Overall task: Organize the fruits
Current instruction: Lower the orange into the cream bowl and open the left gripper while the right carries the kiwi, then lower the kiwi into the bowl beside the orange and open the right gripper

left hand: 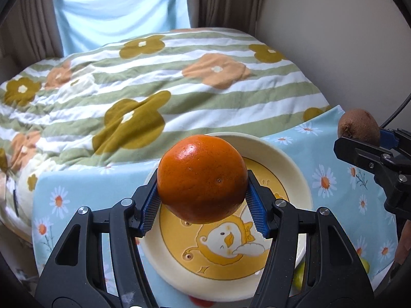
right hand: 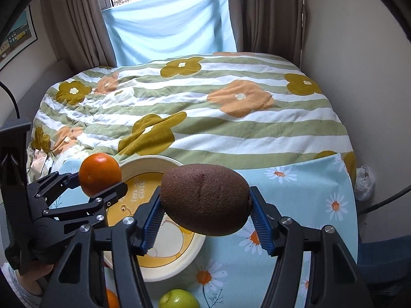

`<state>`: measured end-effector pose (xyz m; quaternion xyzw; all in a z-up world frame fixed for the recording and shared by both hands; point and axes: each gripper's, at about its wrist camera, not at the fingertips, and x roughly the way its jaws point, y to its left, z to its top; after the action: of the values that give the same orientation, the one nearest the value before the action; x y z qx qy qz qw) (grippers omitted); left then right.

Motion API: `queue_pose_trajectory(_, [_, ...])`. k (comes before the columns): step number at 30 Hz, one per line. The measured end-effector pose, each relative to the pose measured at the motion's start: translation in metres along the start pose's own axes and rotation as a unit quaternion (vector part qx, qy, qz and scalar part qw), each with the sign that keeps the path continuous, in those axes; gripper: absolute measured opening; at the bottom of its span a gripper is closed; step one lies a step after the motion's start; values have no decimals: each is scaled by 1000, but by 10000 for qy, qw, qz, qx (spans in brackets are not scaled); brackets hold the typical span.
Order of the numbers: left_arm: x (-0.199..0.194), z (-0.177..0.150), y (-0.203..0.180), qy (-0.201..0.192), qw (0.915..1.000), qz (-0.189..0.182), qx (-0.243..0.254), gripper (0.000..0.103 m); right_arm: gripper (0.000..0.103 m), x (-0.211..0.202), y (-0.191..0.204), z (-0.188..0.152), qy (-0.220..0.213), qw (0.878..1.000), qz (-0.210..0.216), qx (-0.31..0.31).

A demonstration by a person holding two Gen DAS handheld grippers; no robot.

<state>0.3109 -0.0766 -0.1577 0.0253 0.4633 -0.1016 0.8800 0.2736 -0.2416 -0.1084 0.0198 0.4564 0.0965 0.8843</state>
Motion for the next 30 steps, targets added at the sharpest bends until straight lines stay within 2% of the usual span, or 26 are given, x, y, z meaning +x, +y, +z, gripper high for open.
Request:
queue_pose_trajectory(6, [35, 3, -12, 213, 9997, 79, 133, 65, 59, 19, -14, 9, 112, 9999, 43, -20])
queue_pose_trajectory(14, [49, 0, -16, 266, 9993, 106, 247, 66, 59, 28, -26, 11, 201, 9998, 36, 46])
queue_pose_trajectory(15, [49, 0, -17, 243, 9992, 113, 285, 68, 59, 28, -27, 11, 198, 9998, 29, 43])
queue_pose_trajectory(17, [43, 2, -17, 111, 9993, 131, 341, 89, 59, 28, -26, 12, 185, 9998, 12, 43])
queue_pose_trajectory(18, [39, 3, -17, 13, 9993, 141, 339, 103, 59, 27, -26, 12, 171, 9998, 9, 50])
queue_pose_trajectory(20, [29, 6, -15, -136, 9994, 59, 308, 103, 59, 24, -27, 13, 133, 9999, 4, 73])
queue_pose_trajectory(30, [-11, 2, 13, -189, 9997, 115, 88, 103, 59, 14, -17, 12, 51, 10000, 22, -23])
